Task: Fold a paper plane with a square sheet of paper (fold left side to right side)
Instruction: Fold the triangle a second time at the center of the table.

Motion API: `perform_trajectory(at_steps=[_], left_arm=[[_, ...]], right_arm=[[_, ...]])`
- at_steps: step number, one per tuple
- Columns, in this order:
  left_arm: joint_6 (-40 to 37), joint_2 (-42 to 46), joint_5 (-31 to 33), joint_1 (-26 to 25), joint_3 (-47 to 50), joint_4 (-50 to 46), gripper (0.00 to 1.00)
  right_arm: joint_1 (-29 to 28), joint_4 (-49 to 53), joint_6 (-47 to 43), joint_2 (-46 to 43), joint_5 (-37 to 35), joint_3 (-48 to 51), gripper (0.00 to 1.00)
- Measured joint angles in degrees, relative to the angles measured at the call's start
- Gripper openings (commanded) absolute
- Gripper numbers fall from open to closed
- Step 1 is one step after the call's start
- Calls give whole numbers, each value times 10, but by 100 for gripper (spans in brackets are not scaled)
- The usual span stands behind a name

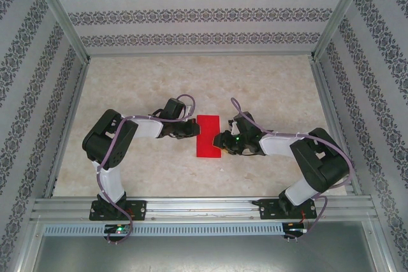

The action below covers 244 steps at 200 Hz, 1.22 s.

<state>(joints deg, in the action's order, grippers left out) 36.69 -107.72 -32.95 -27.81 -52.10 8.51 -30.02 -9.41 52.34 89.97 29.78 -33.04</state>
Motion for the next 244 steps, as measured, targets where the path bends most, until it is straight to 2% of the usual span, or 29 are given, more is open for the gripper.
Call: perform_trajectory(at_steps=[104, 163, 219, 244], left_arm=[[0, 0, 0, 0, 0, 1, 0], [0, 1, 0, 0, 2, 4, 1], [-8, 12, 5, 0, 2, -15, 10], [-28, 41, 19, 0, 2, -41, 18]], right_arm=[[44, -8, -24, 70, 31, -66, 29], [56, -4, -41, 102, 42, -86, 18], [56, 0, -47, 110, 42, -89, 4], [56, 1, -45, 110, 42, -88, 4]])
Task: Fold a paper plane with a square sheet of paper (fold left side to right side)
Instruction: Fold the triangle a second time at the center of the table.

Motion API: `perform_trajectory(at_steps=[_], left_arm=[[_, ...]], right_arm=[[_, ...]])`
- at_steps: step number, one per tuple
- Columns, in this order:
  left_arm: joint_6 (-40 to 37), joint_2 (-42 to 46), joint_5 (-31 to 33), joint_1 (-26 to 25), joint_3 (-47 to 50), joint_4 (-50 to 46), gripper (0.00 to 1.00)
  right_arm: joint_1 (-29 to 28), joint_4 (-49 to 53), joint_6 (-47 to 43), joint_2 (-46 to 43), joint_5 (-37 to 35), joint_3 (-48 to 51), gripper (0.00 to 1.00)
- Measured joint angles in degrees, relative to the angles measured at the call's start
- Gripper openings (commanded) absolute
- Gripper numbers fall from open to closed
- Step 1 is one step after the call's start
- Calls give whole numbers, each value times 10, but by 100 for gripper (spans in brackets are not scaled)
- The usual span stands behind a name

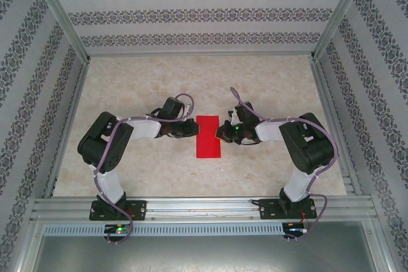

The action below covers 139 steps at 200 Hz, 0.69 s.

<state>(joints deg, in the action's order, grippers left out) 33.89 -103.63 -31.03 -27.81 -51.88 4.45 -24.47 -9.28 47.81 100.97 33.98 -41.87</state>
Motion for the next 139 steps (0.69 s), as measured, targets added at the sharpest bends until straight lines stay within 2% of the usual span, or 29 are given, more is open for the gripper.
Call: perform_trajectory(at_steps=[33, 61, 102, 139], left_arm=[[-43, 68, 18, 0, 10, -17, 26], [-90, 135, 32, -16, 47, -21, 42], [-172, 208, 74, -105, 99, -32, 65], [-243, 235, 140, -187, 113, -42, 75]], right_arm=[[0, 1, 7, -5, 0, 3, 4], [0, 3, 16, -16, 0, 10, 4], [0, 6, 22, -25, 5, 11, 4], [4, 9, 29, -28, 13, 11, 4]])
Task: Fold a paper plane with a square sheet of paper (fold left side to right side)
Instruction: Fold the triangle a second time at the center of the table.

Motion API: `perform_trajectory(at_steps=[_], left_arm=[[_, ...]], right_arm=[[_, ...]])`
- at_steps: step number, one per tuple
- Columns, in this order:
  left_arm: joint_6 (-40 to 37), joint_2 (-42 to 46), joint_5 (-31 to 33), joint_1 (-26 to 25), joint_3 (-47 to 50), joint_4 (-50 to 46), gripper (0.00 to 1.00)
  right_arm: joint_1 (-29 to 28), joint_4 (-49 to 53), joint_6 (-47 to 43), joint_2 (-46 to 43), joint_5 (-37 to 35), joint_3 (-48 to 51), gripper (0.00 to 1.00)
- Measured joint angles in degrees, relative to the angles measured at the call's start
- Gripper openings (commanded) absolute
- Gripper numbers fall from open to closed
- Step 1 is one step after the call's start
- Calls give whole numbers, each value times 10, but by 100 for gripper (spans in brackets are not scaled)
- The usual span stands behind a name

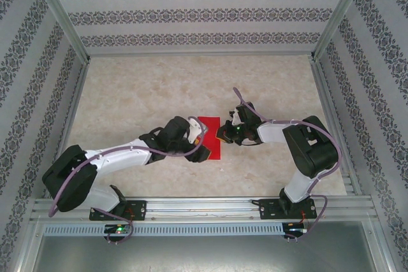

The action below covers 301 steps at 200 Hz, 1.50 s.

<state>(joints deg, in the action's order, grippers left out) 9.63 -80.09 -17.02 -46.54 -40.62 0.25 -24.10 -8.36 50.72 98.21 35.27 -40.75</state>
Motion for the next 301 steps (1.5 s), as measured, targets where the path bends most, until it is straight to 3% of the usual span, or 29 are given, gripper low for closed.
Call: perform_trajectory(at_steps=[59, 152, 186, 253, 301], left_arm=[[-98, -59, 158, -123, -42, -27, 77], [-200, -188, 319, -172, -119, -35, 75], [-214, -203, 347, -172, -127, -34, 60], [-214, -203, 370, -173, -127, -24, 16], [-201, -199, 359, -172, -127, -24, 5]], right_arm=[[0, 4, 2, 0, 2, 0, 4], [0, 4, 2, 0, 2, 0, 5], [0, 4, 2, 0, 2, 0, 5], [0, 4, 2, 0, 2, 0, 5], [8, 11, 1, -12, 4, 0, 8]])
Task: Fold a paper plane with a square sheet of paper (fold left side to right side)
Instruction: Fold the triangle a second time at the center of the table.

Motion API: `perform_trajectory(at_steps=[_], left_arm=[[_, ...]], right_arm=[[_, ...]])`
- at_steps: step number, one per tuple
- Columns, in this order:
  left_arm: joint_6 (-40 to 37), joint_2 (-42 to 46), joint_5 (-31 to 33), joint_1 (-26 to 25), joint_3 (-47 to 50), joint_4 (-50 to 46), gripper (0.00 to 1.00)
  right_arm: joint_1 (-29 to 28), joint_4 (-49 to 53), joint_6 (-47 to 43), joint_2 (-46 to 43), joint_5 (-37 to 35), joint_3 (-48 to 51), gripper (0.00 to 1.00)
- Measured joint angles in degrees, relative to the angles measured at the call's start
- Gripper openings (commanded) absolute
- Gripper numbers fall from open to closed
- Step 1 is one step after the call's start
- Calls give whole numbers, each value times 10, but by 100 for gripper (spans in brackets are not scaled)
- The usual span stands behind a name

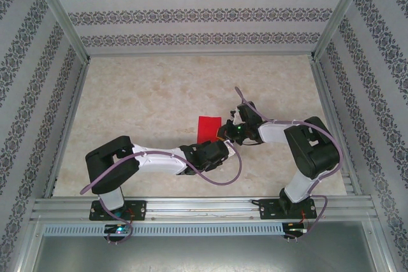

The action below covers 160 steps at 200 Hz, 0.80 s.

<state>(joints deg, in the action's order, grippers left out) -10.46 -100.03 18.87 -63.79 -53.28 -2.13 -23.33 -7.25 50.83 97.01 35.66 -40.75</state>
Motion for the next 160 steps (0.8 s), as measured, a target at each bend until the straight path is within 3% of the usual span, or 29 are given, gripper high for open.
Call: perform_trajectory(at_steps=[63, 88, 117, 160], left_arm=[[50, 18, -61, 6, 0, 0, 3], [84, 27, -107, 28, 0, -1, 3], [145, 38, -203, 86, 0, 0, 3], [242, 39, -358, 167, 4, 24, 2]], right_arm=[[49, 37, -20, -74, 2, -1, 28], [78, 65, -42, -133, -9, 4, 30], [104, 88, -63, -214, -21, 47, 28], [102, 110, -74, -301, -18, 136, 9]])
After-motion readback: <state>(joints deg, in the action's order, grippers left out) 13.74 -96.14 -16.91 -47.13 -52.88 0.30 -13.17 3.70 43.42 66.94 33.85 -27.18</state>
